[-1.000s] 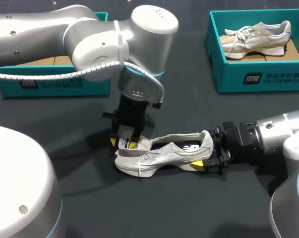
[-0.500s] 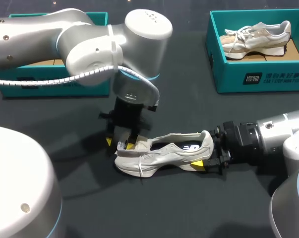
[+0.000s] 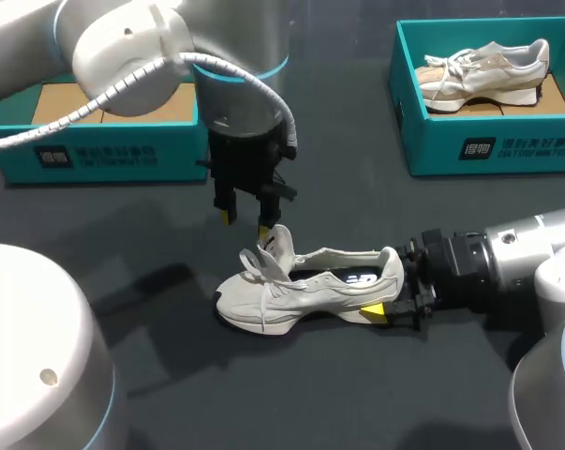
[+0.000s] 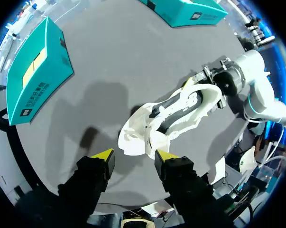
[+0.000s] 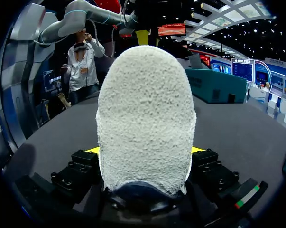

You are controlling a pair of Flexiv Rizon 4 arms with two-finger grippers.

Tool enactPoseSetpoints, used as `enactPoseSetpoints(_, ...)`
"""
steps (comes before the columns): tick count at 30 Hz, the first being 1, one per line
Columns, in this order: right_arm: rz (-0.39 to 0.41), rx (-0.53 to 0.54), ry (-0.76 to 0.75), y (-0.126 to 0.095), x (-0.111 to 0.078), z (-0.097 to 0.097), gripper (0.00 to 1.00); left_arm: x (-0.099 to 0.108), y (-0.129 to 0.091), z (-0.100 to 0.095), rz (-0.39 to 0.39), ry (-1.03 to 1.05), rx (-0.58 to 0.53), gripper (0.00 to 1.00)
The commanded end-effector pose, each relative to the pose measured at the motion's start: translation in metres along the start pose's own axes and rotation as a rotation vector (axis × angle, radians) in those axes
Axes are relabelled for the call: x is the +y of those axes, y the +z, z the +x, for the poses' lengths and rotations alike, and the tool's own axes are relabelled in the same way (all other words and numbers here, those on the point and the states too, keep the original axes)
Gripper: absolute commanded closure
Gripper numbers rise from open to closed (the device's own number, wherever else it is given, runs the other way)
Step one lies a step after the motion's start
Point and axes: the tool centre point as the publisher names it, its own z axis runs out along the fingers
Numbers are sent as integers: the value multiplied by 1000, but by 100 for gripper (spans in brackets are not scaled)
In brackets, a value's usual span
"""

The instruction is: Take the shoe out of the shoebox, open the shoe tongue, remove and reinsert the insole, then place the shoe into the shoebox

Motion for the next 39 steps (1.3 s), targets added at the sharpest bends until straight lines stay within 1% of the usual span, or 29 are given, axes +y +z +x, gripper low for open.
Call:
enactPoseSetpoints(1,4,0,0,0,0,0,100,0,-18,2,63,232,59,49)
enactPoseSetpoints(5,4,0,0,0,0,0,100,-7,-30,16,62,425,75,51)
enactPoseSetpoints(6,4,0,0,0,0,0,100,-7,-32,20,67,483,78,54)
enactPoseSetpoints(7,4,0,0,0,0,0,100,-7,-35,23,72,561,76,67)
enactPoseSetpoints(8,4,0,0,0,0,0,100,-8,-39,27,77,629,73,95)
enactPoseSetpoints(9,4,0,0,0,0,0,100,-8,-42,32,85,725,56,100)
enactPoseSetpoints(10,4,0,0,0,0,0,100,-11,-42,34,86,872,22,100)
enactPoseSetpoints(11,4,0,0,0,0,0,100,-15,-41,36,63,956,11,100)
enactPoseSetpoints(23,4,0,0,0,0,0,100,-15,-41,36,63,956,11,100)
enactPoseSetpoints(24,4,0,0,0,0,0,100,-17,-42,35,94,1001,3,100)
enactPoseSetpoints(26,4,0,0,0,0,0,100,-20,-38,40,112,1069,13,100)
enactPoseSetpoints(27,4,0,0,0,0,0,100,-22,-34,44,108,1085,13,100)
enactPoseSetpoints(28,4,0,0,0,0,0,100,-26,-29,50,125,1104,9,100)
enactPoseSetpoints(29,4,0,0,0,0,0,100,-26,-24,55,147,1148,39,100)
enactPoseSetpoints(30,4,0,0,0,0,0,100,-27,-18,60,134,1162,49,100)
enactPoseSetpoints(31,4,0,0,0,0,0,100,-29,-12,66,153,1233,70,100)
enactPoseSetpoints(32,4,0,0,0,0,0,100,-32,-6,72,152,1250,81,100)
enactPoseSetpoints(39,4,0,0,0,0,0,100,-32,-6,72,152,1250,81,100)
